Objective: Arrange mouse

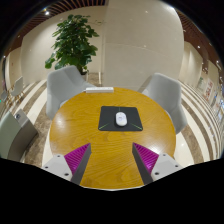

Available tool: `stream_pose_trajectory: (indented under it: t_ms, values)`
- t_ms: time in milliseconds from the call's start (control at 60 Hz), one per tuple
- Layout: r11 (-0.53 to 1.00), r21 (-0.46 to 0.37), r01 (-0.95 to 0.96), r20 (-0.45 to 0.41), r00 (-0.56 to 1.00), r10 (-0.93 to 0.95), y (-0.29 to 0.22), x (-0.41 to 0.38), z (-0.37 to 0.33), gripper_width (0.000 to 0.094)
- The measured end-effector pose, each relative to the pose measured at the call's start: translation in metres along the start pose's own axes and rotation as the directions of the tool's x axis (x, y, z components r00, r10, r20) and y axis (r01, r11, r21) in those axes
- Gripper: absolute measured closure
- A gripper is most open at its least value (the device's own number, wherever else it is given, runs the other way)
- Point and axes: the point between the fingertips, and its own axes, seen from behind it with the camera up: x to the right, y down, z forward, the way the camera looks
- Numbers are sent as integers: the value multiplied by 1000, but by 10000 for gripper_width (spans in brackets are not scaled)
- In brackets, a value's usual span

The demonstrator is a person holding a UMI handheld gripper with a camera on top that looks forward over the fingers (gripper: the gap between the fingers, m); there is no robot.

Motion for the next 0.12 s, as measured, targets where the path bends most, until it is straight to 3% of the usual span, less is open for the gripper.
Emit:
stream_pose_trajectory:
  t_ms: [117]
  values:
    - [1000,16,-10,-1,1000,10,-9,-3,2,74]
